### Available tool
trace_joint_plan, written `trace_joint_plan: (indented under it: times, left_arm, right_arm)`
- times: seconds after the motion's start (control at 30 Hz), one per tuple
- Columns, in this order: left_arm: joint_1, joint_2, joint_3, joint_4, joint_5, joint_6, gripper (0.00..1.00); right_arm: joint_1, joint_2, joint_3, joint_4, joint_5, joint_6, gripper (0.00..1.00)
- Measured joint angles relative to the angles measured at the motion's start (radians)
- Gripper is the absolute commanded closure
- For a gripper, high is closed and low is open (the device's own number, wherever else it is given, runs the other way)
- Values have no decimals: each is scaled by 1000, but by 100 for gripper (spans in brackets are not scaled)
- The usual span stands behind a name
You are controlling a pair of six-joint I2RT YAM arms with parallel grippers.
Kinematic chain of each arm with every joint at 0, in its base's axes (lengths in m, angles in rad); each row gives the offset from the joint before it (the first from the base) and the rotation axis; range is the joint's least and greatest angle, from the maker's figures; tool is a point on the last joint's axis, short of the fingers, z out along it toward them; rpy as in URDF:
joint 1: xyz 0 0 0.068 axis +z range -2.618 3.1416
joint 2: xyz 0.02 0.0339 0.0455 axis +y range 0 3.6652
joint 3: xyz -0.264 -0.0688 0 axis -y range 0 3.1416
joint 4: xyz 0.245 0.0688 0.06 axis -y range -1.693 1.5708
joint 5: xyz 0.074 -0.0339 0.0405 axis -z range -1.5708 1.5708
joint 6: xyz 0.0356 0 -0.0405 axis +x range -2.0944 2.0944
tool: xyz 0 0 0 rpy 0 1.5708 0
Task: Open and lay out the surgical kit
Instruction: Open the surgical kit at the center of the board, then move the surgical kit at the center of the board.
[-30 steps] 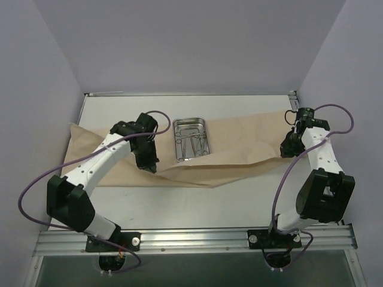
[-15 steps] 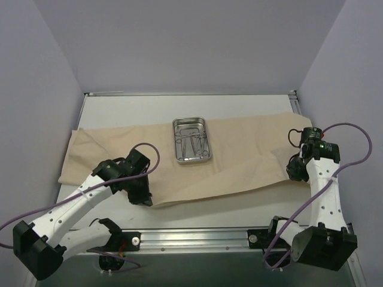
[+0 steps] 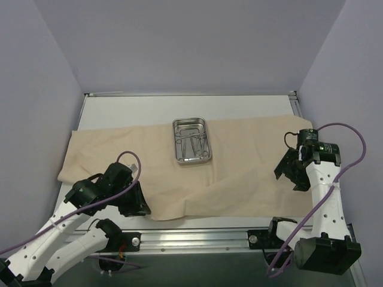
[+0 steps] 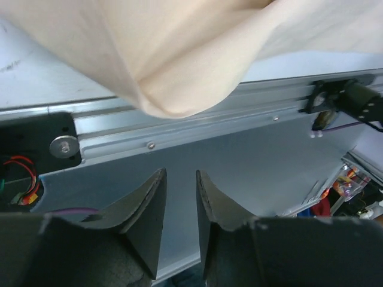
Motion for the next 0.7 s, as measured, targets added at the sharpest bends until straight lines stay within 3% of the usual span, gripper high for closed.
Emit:
trace_joint_plan:
  times: [0.1,0.2,0.23,0.3,0.33,0.4,0.53,0.7]
  left_arm:
    - [-1,27,128,0,-46,18,55]
    - [11,125,309,11,-105,63,64]
    - [27,192,390,15,-124,92,70]
    - [90,346,535,38,-118,144,90]
    - [128,433,594,59,-113,169,94]
    - [213,595,687,97,-79,222,97]
    - [348,955,830,99,-33,321,98]
    - [399,1319,1133,-3,-43,432,98]
  right_arm:
    - [6,51,119,24,-2,-13,34]
    - [20,125,224,101,-18,-5,50]
    - [31,159,257,133,-25,2,58]
    - [61,249,314,211,-35,11,64]
    - [73,303,343,252,-42,16,72]
    - [87,428,388,345,-64,29,77]
    - [113,639,444,467,-101,41,99]
    - [126,772,505,523,-168,32,100]
